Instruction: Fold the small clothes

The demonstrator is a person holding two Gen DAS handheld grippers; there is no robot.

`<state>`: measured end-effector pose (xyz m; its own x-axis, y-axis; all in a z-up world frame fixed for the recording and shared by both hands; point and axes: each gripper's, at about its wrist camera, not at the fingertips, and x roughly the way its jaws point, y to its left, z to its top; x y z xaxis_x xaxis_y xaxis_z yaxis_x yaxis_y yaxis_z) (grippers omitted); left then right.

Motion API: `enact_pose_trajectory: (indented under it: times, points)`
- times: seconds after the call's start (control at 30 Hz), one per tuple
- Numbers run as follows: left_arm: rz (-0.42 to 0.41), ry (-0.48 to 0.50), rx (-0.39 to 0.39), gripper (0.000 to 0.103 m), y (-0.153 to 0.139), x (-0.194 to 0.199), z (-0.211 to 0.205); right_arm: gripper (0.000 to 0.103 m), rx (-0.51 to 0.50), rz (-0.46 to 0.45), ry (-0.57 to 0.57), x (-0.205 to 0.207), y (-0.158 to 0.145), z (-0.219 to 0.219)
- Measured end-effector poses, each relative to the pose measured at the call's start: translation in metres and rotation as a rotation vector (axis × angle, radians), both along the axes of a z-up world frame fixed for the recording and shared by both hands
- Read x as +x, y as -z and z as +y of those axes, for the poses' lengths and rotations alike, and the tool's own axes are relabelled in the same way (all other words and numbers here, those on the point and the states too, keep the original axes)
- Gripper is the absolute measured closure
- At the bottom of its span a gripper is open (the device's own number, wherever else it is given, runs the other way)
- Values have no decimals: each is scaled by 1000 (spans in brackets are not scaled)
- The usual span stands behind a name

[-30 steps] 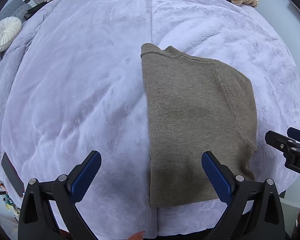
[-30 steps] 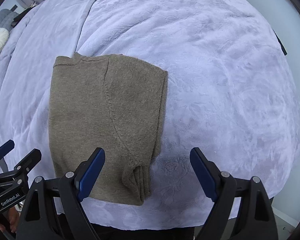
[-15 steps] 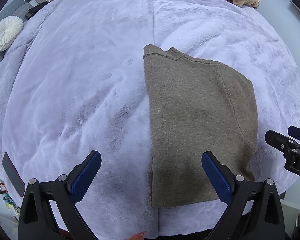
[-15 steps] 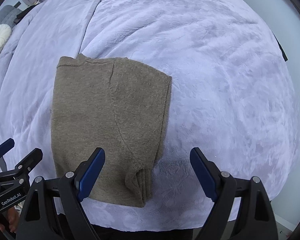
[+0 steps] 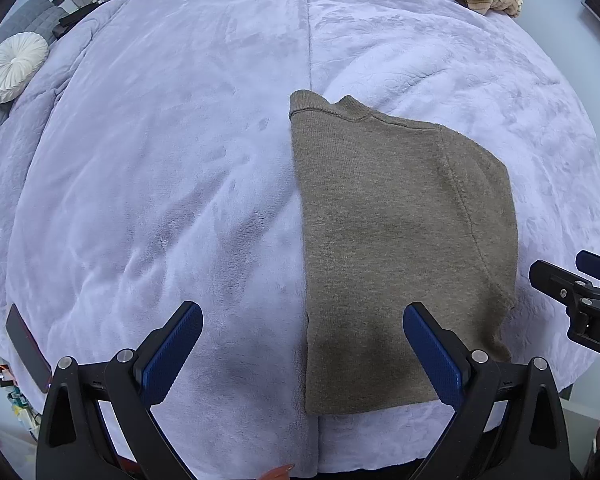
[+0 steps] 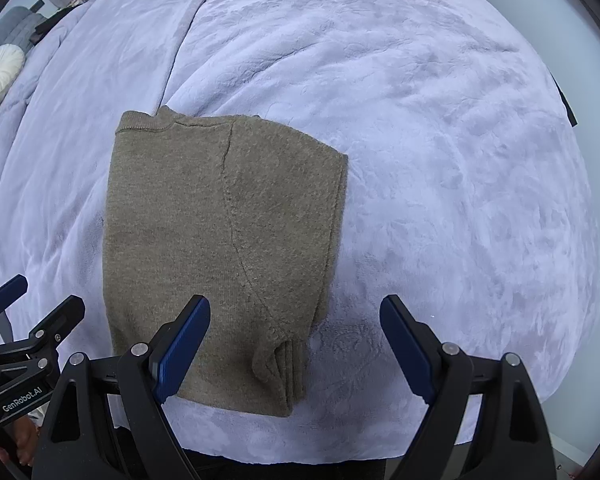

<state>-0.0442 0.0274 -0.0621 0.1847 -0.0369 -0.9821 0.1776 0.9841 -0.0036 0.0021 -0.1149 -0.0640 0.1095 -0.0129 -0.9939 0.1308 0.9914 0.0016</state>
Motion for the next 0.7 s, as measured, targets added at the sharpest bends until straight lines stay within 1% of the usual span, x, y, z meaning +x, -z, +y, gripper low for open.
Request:
enact_pose_trajectory:
  times: [0.7]
  points:
    - [0,-1,0,2,0,-1,0,14,0,-3,4,-1,1,-1]
